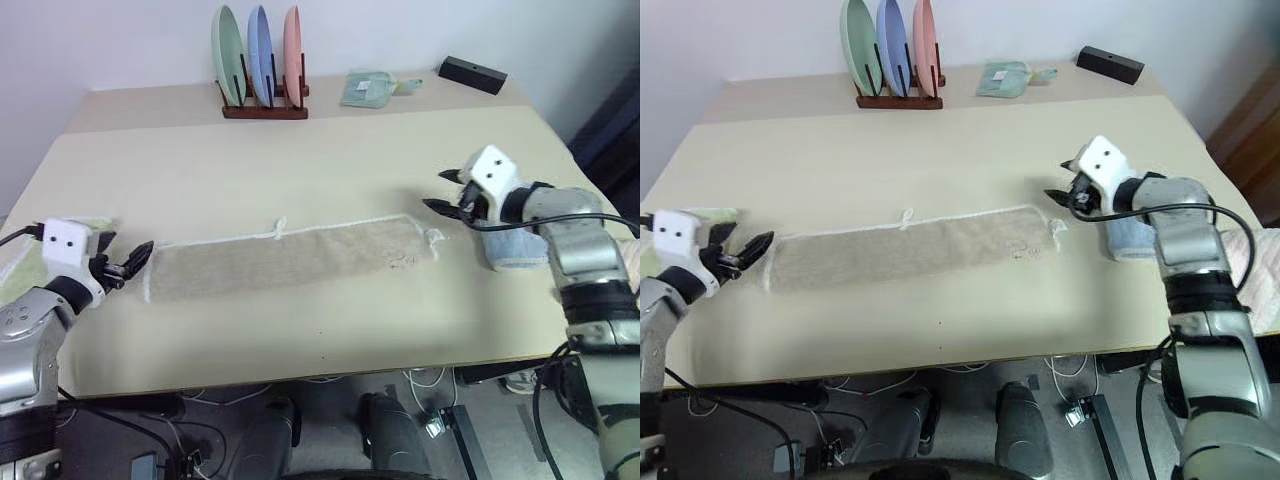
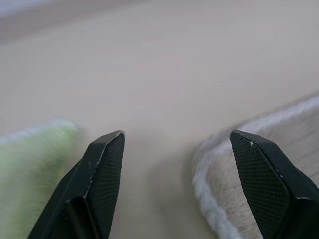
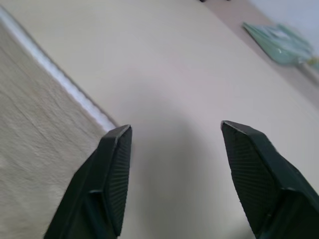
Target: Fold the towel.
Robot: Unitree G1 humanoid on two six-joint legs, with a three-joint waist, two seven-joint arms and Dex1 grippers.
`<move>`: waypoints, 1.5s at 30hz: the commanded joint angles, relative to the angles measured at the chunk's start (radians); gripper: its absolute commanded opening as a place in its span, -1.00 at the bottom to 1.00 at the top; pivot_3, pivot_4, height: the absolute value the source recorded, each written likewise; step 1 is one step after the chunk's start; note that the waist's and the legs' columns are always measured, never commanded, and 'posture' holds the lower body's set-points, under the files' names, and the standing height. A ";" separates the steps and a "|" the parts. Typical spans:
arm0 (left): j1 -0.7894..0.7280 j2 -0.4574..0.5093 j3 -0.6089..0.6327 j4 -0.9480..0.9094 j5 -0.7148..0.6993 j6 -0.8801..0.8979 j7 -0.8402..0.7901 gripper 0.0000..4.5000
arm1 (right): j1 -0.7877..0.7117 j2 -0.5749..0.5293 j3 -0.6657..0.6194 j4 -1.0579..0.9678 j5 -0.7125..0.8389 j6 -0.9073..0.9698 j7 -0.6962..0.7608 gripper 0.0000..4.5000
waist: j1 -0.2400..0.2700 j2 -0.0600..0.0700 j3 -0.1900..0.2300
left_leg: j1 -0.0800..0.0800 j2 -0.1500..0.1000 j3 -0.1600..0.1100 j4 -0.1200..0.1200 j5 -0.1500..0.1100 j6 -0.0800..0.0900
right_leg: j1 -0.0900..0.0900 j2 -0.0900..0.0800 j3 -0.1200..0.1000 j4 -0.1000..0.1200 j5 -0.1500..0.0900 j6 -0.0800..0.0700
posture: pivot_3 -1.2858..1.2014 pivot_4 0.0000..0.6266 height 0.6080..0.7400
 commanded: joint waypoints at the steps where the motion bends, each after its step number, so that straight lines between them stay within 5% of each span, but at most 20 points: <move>1: 0.034 -0.004 -0.094 -0.212 -0.021 0.026 -0.019 0.55 | 0.137 -0.004 -0.113 -0.267 0.190 0.295 -0.014 0.87 | 0.004 0.000 0.000 | 0.000 0.000 -0.001 0.001 0.000 0.000 | 0.001 0.000 0.000 0.000 0.000 0.000 | 0.03 -0.52 0.96; 11: -0.066 -0.143 -0.637 -0.378 0.086 0.030 -0.066 0.55 | 0.397 0.227 -0.399 -0.651 0.575 0.914 -0.335 0.98 | 0.021 0.001 -0.001 | 0.000 0.000 0.002 0.007 -0.001 0.002 | 0.003 0.001 0.001 0.000 0.000 0.000 | 0.03 -0.52 0.96; 17: -0.132 -0.156 -0.733 -0.320 0.117 -0.006 -0.139 0.55 | 0.435 0.420 -0.477 -0.682 0.644 1.072 -0.547 0.98 | 0.019 0.002 -0.001 | 0.000 0.001 0.002 0.007 -0.001 0.002 | 0.003 0.003 0.001 -0.001 0.000 0.000 | 0.03 -0.52 0.96; 27: -0.128 -0.166 -0.731 -0.328 0.128 -0.005 -0.142 0.55 | 0.226 0.618 -0.648 -0.465 0.619 1.064 -0.833 0.98 | 0.013 0.003 -0.003 | 0.000 0.001 0.002 0.007 -0.001 0.002 | 0.004 0.004 0.001 -0.001 0.000 0.000 | 0.03 -0.52 0.96; 30: -0.118 -0.166 -0.721 -0.333 0.133 -0.003 -0.130 0.55 | 0.175 0.628 -0.655 -0.395 0.606 1.023 -0.885 0.61 | 0.013 0.003 -0.003 | 0.001 0.001 0.002 0.008 -0.001 0.002 | 0.004 0.004 0.002 -0.001 0.000 0.000 | 0.03 -0.52 0.96; 37: -0.091 -0.170 -0.711 -0.354 0.124 0.007 -0.105 0.55 | 0.162 0.619 -0.653 -0.388 0.637 0.986 -0.923 -0.99 | 0.006 0.004 -0.003 | 0.001 0.001 0.002 0.007 -0.001 0.002 | 0.004 0.004 0.001 -0.001 0.000 0.000 | 0.03 -0.52 0.96; 41: -0.061 -0.180 -0.716 -0.360 0.119 0.012 -0.093 0.55 | 0.200 0.514 -0.610 -0.454 0.648 0.946 -0.855 -0.99 | 0.009 0.006 -0.003 | 0.000 0.000 0.002 0.007 -0.001 0.003 | 0.004 0.003 0.001 -0.001 0.000 0.000 | 0.03 -0.52 0.96; 45: -0.055 -0.183 -0.722 -0.342 0.121 0.001 -0.103 0.55 | 0.239 0.296 -0.539 -0.534 0.642 0.922 -0.728 -0.99 | 0.011 0.007 -0.002 | 0.000 0.000 0.004 0.007 -0.002 0.003 | 0.004 0.003 0.001 -0.001 0.000 0.000 | 0.03 -0.52 0.96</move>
